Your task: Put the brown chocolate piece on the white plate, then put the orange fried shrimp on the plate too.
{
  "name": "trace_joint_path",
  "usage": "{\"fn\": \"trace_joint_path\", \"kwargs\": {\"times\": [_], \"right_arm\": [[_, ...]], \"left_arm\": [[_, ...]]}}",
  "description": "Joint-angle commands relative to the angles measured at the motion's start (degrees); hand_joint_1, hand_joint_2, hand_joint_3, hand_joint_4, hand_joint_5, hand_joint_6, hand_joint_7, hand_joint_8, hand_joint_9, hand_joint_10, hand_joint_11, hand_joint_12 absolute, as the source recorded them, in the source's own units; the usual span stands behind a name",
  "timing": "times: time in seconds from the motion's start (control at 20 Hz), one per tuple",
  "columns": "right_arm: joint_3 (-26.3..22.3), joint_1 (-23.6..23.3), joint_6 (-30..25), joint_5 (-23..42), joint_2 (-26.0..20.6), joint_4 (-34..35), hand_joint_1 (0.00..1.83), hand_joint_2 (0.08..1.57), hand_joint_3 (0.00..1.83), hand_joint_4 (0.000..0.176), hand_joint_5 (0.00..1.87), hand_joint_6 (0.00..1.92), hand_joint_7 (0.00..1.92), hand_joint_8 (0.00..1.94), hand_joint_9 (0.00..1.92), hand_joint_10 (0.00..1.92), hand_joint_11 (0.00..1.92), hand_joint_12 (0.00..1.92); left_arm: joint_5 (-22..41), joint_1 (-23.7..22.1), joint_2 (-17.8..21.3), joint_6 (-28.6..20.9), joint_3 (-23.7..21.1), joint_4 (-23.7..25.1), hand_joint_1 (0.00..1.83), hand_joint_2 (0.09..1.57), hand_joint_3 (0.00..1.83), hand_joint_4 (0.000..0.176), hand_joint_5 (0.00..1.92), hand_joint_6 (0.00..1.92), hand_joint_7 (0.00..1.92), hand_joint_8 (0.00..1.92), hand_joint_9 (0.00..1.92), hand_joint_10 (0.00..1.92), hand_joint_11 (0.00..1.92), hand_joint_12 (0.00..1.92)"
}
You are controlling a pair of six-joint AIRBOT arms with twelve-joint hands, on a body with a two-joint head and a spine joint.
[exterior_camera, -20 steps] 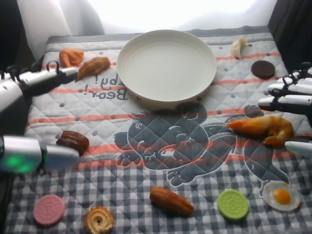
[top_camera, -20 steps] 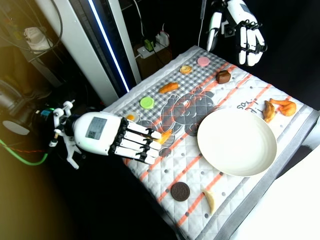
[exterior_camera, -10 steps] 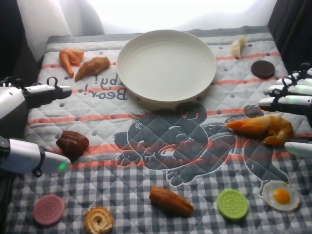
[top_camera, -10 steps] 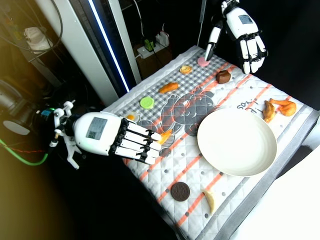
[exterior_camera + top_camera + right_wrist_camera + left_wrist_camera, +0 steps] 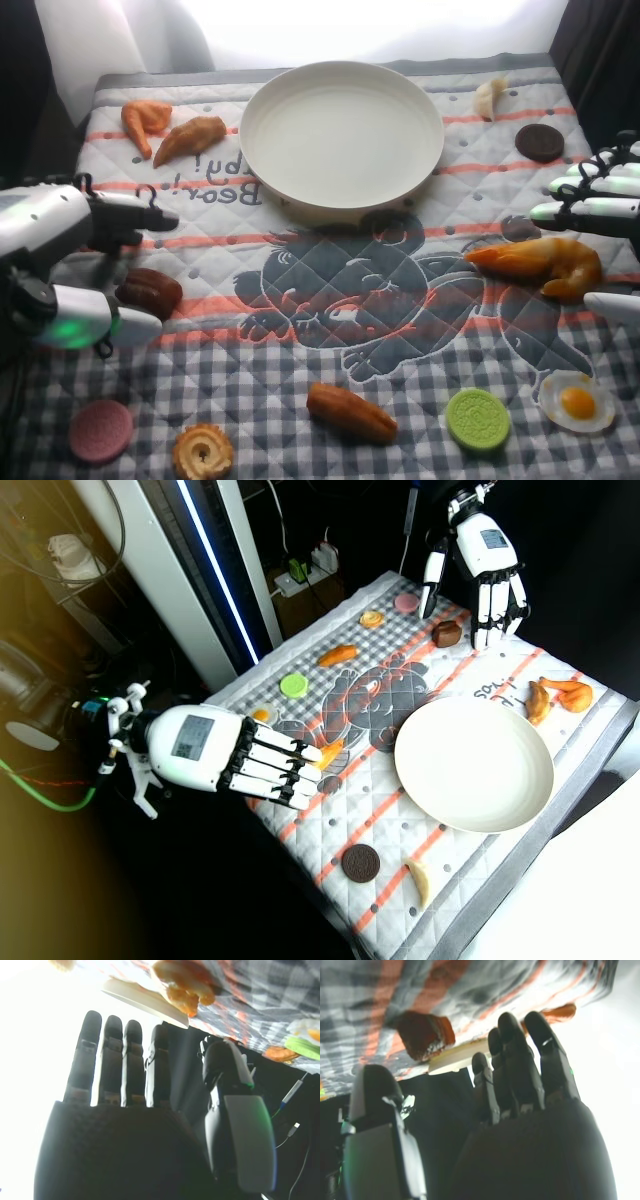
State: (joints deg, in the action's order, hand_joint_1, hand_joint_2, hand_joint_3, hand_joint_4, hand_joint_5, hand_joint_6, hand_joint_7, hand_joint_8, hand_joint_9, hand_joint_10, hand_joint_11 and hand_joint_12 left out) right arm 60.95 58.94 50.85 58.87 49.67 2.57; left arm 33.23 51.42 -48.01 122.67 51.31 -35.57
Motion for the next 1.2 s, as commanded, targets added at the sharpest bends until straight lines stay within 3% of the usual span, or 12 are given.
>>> {"fn": "trace_joint_path", "kwargs": {"times": [0.0,0.05,0.2,0.35,0.55,0.65,0.7,0.75,0.8,0.95,1.05,1.15], "right_arm": [[0.16,0.06,-0.21,6.70,-0.09,0.96,0.51,1.30,0.00,0.047,0.42,0.00,0.36,0.00,0.33,0.00,0.11,0.56],[0.16,0.13,-0.21,6.70,-0.09,0.97,0.47,1.31,0.00,0.042,0.41,0.00,0.36,0.00,0.33,0.00,0.10,0.56],[0.11,0.21,-0.21,6.70,-0.09,0.98,0.45,1.31,0.00,0.036,0.41,0.00,0.37,0.00,0.33,0.00,0.10,0.55],[0.07,0.32,-0.21,6.70,-0.09,1.00,0.46,1.32,0.00,0.024,0.42,0.01,0.38,0.01,0.33,0.01,0.10,0.55],[0.00,0.35,-0.22,6.70,-0.10,1.01,0.43,1.34,0.01,0.040,0.41,0.00,0.39,0.00,0.33,0.00,0.12,0.50],[-0.01,0.36,-0.24,6.70,-0.11,1.02,0.44,1.35,0.01,0.040,0.41,0.00,0.39,0.00,0.34,0.01,0.13,0.50],[-0.01,0.36,-0.26,6.70,-0.11,1.03,0.44,1.34,0.00,0.040,0.41,0.00,0.39,0.00,0.34,0.00,0.12,0.50],[-0.01,0.36,-0.26,6.70,-0.12,1.03,0.43,1.35,0.00,0.038,0.41,0.00,0.39,0.00,0.33,0.00,0.11,0.50],[-0.01,0.36,-0.26,6.70,-0.12,1.04,0.43,1.35,0.00,0.035,0.42,0.00,0.39,0.00,0.34,0.00,0.12,0.50],[-0.03,0.44,-0.26,6.71,-0.12,1.08,0.41,1.36,0.00,0.046,0.41,0.00,0.39,0.00,0.33,0.00,0.11,0.51],[-0.06,0.50,-0.28,6.71,-0.14,1.11,0.41,1.37,0.01,0.029,0.42,0.00,0.39,0.00,0.34,0.00,0.12,0.52],[-0.08,0.54,-0.30,6.71,-0.15,1.14,0.41,1.38,0.01,0.024,0.43,0.01,0.41,0.01,0.36,0.01,0.14,0.53]], "left_arm": [[4.31,-0.82,-0.25,-0.19,0.36,1.29,0.91,0.90,0.00,0.140,0.53,0.01,0.65,0.01,0.71,0.02,0.10,0.92],[3.95,-0.90,-0.40,-0.19,0.53,1.30,0.98,0.88,0.00,0.102,0.63,0.02,0.76,0.02,0.81,0.04,0.11,0.96],[3.68,-0.95,-0.64,-0.19,0.58,1.35,1.03,0.90,0.00,0.079,0.72,0.00,0.84,0.01,0.89,0.05,0.14,0.90],[3.38,-1.03,-1.32,-0.19,0.74,1.59,1.10,0.91,0.00,0.030,0.92,0.02,1.02,0.04,1.04,0.07,0.28,0.79],[2.85,-1.51,-2.56,-0.19,1.12,1.83,1.11,0.91,0.00,0.051,0.88,0.00,1.02,0.03,1.04,0.08,0.29,0.79],[2.95,-1.79,-2.82,-0.19,1.13,1.87,1.09,0.93,0.00,0.019,0.93,0.00,0.97,0.16,0.84,0.58,0.27,0.92],[3.06,-1.98,-2.93,-0.19,1.16,1.92,1.07,0.94,0.00,0.020,0.97,0.00,0.89,0.40,0.76,0.78,0.28,0.94],[3.26,-2.20,-2.96,-0.19,1.16,2.06,1.10,1.03,0.01,0.027,1.06,0.64,0.86,0.66,0.78,0.85,0.28,0.98],[3.42,-2.38,-2.96,-0.19,1.16,2.21,1.21,1.08,0.00,0.000,1.10,0.63,0.92,1.11,0.83,0.88,0.28,1.04],[4.12,-3.09,-2.66,-0.19,1.26,2.31,1.25,1.08,0.00,0.000,1.03,0.77,1.06,1.03,0.99,0.69,0.32,1.01],[4.50,-3.67,-2.27,-0.19,1.42,2.33,1.23,1.12,0.00,0.000,0.92,0.97,1.03,1.05,0.95,0.64,0.28,0.98],[4.89,-4.36,-1.88,-0.19,1.63,2.33,1.22,1.12,0.00,0.000,0.94,0.96,1.01,1.07,0.94,0.61,0.29,0.93]]}}
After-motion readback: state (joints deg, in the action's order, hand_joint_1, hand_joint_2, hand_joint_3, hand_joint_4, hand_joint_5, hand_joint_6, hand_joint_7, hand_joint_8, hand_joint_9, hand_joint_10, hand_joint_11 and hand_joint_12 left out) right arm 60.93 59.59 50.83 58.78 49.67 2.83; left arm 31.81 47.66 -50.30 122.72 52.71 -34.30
